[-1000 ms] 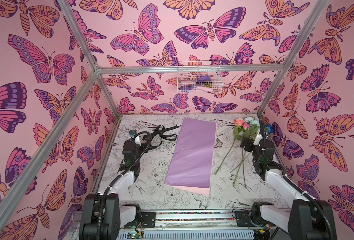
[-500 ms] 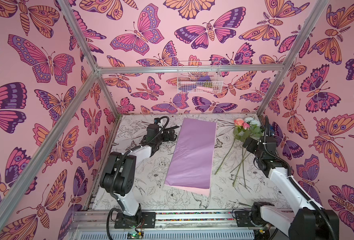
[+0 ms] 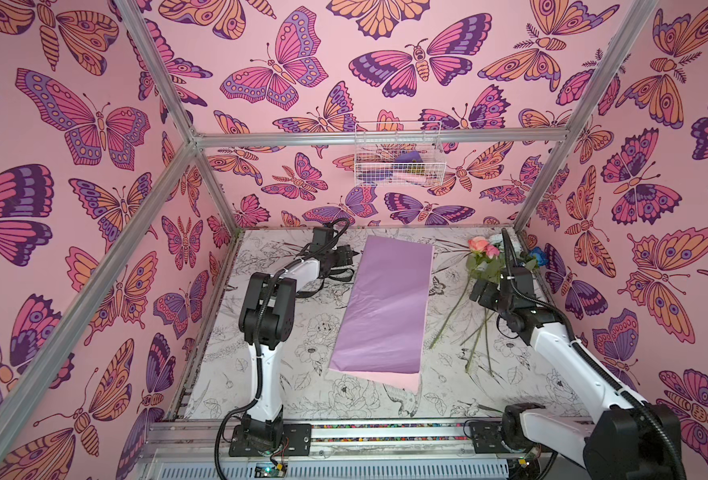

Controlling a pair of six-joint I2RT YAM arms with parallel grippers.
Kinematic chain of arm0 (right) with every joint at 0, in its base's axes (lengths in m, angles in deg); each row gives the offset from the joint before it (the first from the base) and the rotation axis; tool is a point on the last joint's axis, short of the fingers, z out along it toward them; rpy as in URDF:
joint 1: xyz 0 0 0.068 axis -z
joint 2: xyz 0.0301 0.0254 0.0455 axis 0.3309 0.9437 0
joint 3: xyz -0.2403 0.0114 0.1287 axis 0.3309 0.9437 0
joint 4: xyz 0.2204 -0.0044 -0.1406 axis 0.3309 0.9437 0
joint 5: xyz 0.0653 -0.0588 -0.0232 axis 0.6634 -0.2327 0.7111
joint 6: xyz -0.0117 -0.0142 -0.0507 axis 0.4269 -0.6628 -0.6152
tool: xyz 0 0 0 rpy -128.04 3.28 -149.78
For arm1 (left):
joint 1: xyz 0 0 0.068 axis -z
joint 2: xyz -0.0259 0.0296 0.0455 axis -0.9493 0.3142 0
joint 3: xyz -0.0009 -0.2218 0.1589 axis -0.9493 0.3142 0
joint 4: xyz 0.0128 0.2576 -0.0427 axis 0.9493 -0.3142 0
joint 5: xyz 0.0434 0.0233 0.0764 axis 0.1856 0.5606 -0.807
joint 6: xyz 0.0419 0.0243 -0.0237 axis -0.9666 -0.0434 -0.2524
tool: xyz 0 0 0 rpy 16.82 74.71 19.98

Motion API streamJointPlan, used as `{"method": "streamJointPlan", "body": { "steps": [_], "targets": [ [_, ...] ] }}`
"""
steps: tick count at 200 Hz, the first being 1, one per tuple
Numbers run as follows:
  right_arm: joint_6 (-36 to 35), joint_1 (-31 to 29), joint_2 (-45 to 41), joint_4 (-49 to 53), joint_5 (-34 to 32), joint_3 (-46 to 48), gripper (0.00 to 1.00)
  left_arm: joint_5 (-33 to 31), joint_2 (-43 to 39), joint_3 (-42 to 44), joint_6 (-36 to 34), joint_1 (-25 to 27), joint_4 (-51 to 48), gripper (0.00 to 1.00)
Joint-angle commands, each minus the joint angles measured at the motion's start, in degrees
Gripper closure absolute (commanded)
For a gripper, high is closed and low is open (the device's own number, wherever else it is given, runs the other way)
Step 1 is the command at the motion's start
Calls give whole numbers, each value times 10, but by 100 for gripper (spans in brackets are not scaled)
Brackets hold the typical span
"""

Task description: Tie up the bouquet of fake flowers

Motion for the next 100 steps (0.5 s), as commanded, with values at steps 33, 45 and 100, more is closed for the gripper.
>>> {"method": "streamJointPlan", "body": {
  "steps": [33, 45, 100],
  "targets": [
    [10, -31, 26, 66, -29, -54, 0, -19, 91, -138, -19, -2, -184, 36],
    [10, -35, 34, 74, -22, -60, 1, -28, 98, -148, -22, -5, -203, 39],
    [20, -70, 64, 164, -12, -95, 7, -77, 90, -125, -11, -56, -251, 44]
  ]
}}
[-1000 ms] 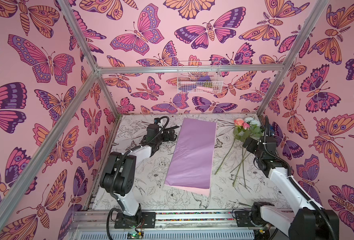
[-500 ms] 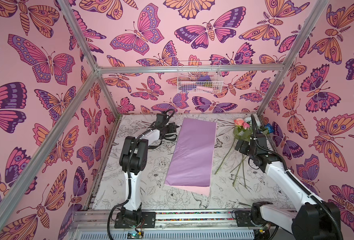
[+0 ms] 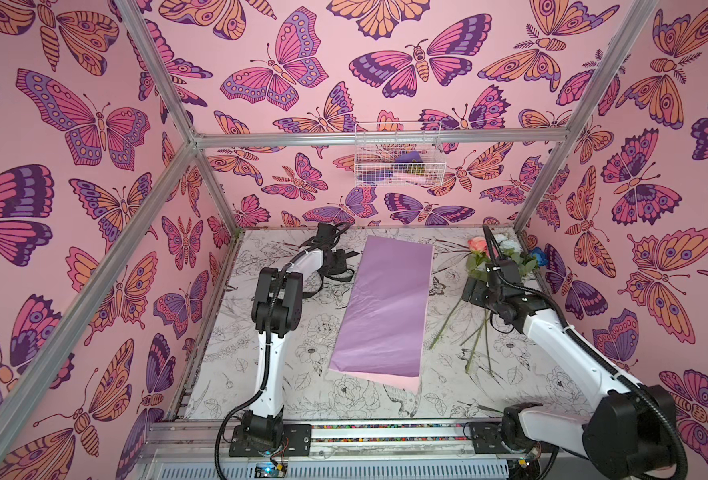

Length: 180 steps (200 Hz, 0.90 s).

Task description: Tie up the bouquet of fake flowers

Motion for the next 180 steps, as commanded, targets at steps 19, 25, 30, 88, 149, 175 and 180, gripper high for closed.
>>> {"method": "streamJointPlan", "body": {
  "steps": [19, 25, 30, 88, 149, 175, 180],
  "targets": [
    [26, -24, 15, 86, 21, -27, 11, -49, -11, 35, 20, -63, -66, 48],
    [29, -27, 17, 93, 29, -25, 12, -51, -17, 45, 23, -72, -66, 49],
    [33, -29, 18, 97, 34, -23, 12, -53, -21, 54, 28, -79, -66, 49],
    [104, -118, 24, 137, 84, 3, 22, -9, -93, 170, 111, -156, -46, 55],
    [192, -188, 12, 139, 101, 63, 23, -21, -242, 280, 68, -173, -35, 45],
    [208, -188, -10, 138, 96, 79, 23, 19, -338, 356, 60, -143, -8, 33],
    [211, -188, -15, 138, 95, 81, 23, 19, -360, 373, 58, -132, 0, 30]
  ]
}}
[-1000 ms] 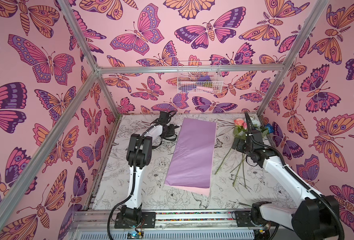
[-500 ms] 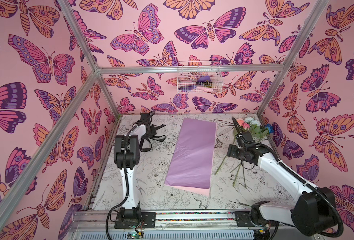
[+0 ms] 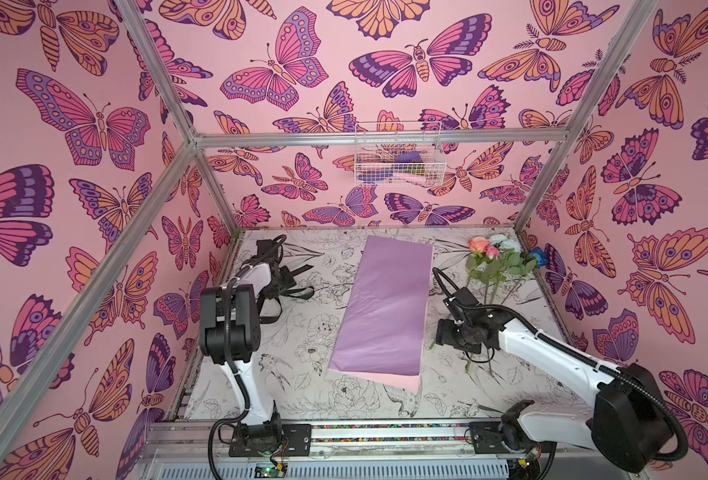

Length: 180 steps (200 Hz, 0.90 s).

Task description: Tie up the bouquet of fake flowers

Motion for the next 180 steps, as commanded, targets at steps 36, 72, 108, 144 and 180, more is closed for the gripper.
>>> {"method": "streamJointPlan", "body": {
  "steps": [36, 72, 108, 144, 180],
  "targets": [
    [51, -3, -39, 52, -40, 4, 20, 57, -216, 163, -52, 148, 63, 26],
    [63, -1, -34, 80, -73, -8, 16, 75, -323, 305, -178, 324, 144, 22],
    [68, 4, -36, 79, -79, -7, 11, 92, -424, 431, -266, 470, 247, 17],
    [69, 12, -40, 79, -81, -5, 7, 108, -461, 486, -344, 536, 309, 17],
    [76, 15, -49, 70, -81, 3, 3, 99, -386, 468, -379, 585, 346, 18]
  ]
}}
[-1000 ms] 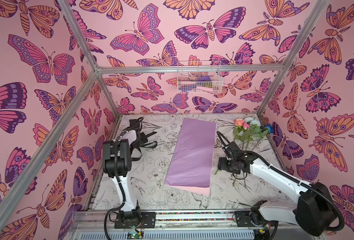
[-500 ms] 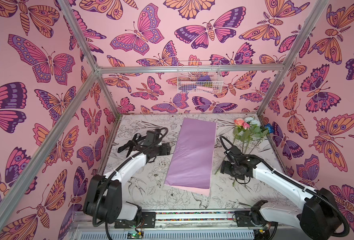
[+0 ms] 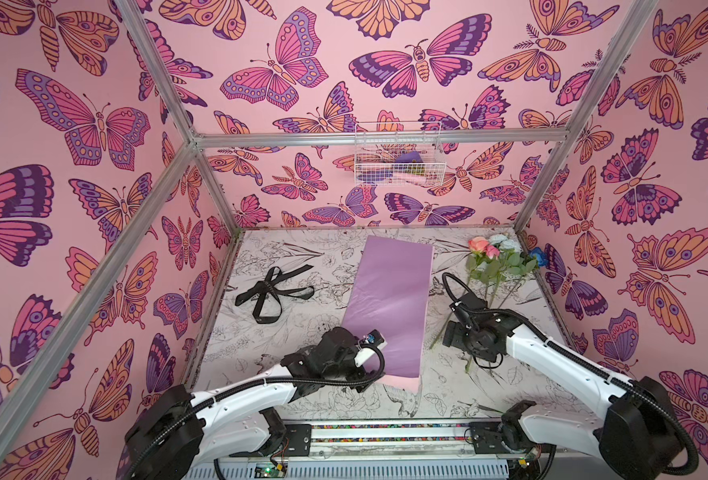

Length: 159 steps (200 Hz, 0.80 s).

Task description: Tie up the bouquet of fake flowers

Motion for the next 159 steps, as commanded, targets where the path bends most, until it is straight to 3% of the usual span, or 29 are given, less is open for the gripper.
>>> {"method": "streamJointPlan", "body": {
  "steps": [1, 40, 97, 108, 147, 159],
  "targets": [
    [16, 4, -15, 11, -13, -6, 2, 2, 51, -11, -53, 24, 50, 18],
    [35, 6, -38, 3, -19, 12, 1, -17, 173, -66, -99, 64, 47, 24],
    [39, 7, -65, -18, -30, 27, 1, -60, 235, -105, -120, 80, 61, 39],
    [32, 7, -65, -21, -30, 26, 1, -69, 248, -109, -118, 80, 67, 48],
    [-16, 6, -69, -43, -11, 18, 5, -104, 254, -119, -89, 80, 73, 100],
    [-27, 5, -68, -56, -5, 19, 1, -134, 237, -119, -74, 80, 73, 100]
  ]
}}
